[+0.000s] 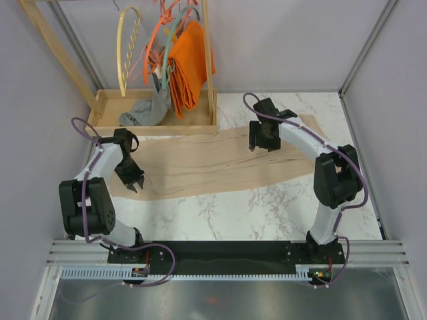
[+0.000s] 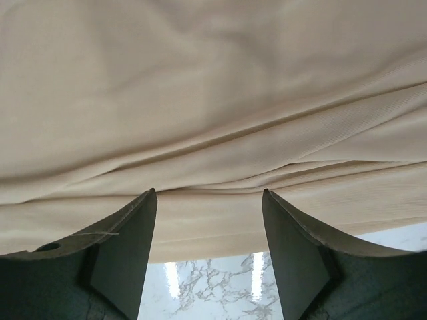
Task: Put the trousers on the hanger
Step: Flatten out the trousers at the center of the board.
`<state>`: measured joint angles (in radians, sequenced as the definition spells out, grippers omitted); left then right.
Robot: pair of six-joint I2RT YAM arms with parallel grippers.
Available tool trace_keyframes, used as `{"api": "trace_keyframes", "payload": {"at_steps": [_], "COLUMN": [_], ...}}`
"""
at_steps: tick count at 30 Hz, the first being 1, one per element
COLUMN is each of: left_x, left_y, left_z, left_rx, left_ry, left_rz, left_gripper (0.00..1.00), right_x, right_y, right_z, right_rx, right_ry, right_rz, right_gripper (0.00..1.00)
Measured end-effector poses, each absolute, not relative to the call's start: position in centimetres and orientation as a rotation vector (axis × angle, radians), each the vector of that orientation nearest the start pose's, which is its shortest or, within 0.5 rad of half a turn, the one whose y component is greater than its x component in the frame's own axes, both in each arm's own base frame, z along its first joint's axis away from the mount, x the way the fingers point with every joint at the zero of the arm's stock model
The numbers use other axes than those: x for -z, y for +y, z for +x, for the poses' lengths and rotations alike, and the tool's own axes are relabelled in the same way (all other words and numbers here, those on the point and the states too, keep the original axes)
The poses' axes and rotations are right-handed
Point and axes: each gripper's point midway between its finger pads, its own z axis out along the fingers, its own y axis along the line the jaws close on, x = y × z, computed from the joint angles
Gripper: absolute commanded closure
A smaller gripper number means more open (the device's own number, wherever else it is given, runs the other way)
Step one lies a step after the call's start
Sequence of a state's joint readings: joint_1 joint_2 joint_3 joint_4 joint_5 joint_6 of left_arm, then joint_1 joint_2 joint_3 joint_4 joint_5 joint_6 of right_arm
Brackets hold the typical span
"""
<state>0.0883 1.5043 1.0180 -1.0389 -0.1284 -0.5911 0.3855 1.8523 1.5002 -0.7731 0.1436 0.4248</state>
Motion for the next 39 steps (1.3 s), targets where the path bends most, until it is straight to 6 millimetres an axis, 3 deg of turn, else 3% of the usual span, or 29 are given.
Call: {"api": "trace_keyframes", "payload": {"at_steps": [6,9,12,14,15,18,22,26,29,33,39], "left_x": [-6.1,-6.0,-5.9,-6.2,-6.4,-7.7,-10.2,-11.8,-12.0,-12.2,-12.7], "left_y": [1.5,1.5,1.6,1.8,1.9,2.2,2.7,3.0,3.0,3.0,3.1], "left_z": [24.2,25.0,25.6,25.9,26.0,26.4,27.0,27.4,27.1,27.1,27.5], "left_rx": [-0.096,-0.059,-0.016,-0.005,-0.003,0.003,0.001,0.003,0.003,0.002,0.006], "left_ry": [2.837,2.831,2.811,2.79,2.78,2.731,2.646,2.59,2.588,2.59,2.576], "left_rz": [-1.013,-1.03,-1.053,-1.049,-1.035,-0.999,-0.963,-0.952,-0.953,-0.945,-0.933], "left_gripper": [0.6,0.54,0.49,0.36,0.35,0.35,0.36,0.39,0.39,0.39,0.39], "right_x": [-6.3,-6.0,-6.3,-6.8,-6.9,-7.2,-7.1,-6.6,-5.5,-4.1,-2.7], "right_y": [16.4,17.9,21.0,24.6,26.2,32.8,39.9,44.7,46.4,46.9,46.6], "right_z": [35.0,34.1,33.9,34.1,34.3,35.4,34.1,32.3,30.5,29.0,28.9], "right_rx": [-0.146,-0.215,-0.312,-0.394,-0.422,-0.496,-0.536,-0.553,-0.537,-0.501,-0.42], "right_ry": [2.815,2.836,2.821,2.805,2.792,2.718,2.645,2.59,2.583,2.597,2.596], "right_rz": [0.05,0.001,-0.106,-0.211,-0.252,-0.409,-0.579,-0.69,-0.759,-0.807,-0.815], "right_gripper": [0.29,0.28,0.26,0.25,0.24,0.24,0.32,0.4,0.4,0.44,0.6]}}
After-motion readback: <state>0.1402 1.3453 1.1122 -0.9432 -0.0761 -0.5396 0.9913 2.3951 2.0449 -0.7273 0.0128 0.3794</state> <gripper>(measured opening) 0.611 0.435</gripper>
